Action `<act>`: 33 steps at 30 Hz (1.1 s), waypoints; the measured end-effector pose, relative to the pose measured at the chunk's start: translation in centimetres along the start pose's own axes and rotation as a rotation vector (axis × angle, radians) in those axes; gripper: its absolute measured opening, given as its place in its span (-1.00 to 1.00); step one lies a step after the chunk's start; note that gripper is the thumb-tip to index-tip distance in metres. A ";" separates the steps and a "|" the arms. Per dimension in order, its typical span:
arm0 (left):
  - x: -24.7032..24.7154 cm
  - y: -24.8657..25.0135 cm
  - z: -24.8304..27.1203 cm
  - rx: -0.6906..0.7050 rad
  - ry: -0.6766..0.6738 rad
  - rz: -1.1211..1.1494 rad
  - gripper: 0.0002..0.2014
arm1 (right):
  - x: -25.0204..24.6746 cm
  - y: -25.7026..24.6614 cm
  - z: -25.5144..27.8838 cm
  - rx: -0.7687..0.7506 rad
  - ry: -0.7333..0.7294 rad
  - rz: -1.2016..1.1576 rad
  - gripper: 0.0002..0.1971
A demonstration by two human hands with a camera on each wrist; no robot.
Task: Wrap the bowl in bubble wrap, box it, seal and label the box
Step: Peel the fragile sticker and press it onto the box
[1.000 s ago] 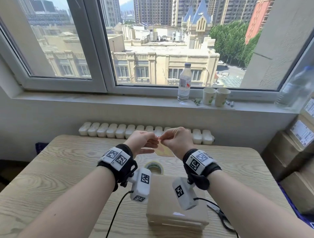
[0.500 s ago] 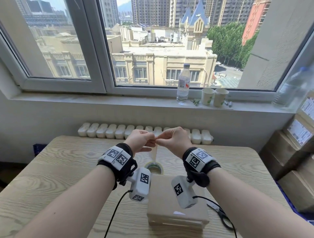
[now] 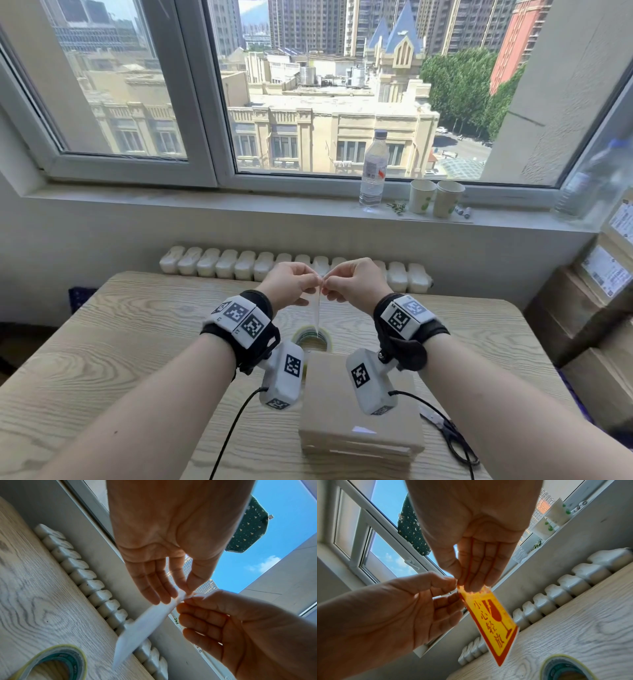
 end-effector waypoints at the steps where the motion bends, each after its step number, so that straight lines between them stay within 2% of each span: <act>1: 0.0 0.0 0.0 -0.003 0.004 0.010 -0.86 | 0.1 0.0 0.0 -0.002 -0.001 -0.002 -0.88; 6: 0.0 0.2 0.0 -0.023 0.024 0.075 -0.85 | 0.2 0.1 -0.2 -0.005 -0.011 0.001 -0.82; 12: -0.4 -0.3 -0.1 -0.027 0.046 0.121 -0.90 | 0.5 0.1 -0.1 -0.008 -0.017 -0.015 -0.85; 24: -0.8 -0.6 -0.2 0.024 0.088 0.019 -0.93 | 0.7 0.0 -0.2 0.000 -0.011 0.007 -0.85; 28: -1.6 -1.6 -0.7 -0.017 0.165 -0.042 -0.83 | 0.8 0.2 -0.4 0.028 0.018 0.003 -0.82; 33: -3.9 -4.1 -0.8 -0.137 0.243 -0.074 -0.78 | 0.8 0.9 -0.4 0.094 0.052 -0.045 -0.79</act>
Point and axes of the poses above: each hand's wrist, its own z-axis away from the middle knuckle, its own x-axis out of the palm, y = z × x, the point moved 3 cm from there along -z, towards the middle knuckle, and after that the axes turned 3 degrees about -y, right-handed, at the moved point
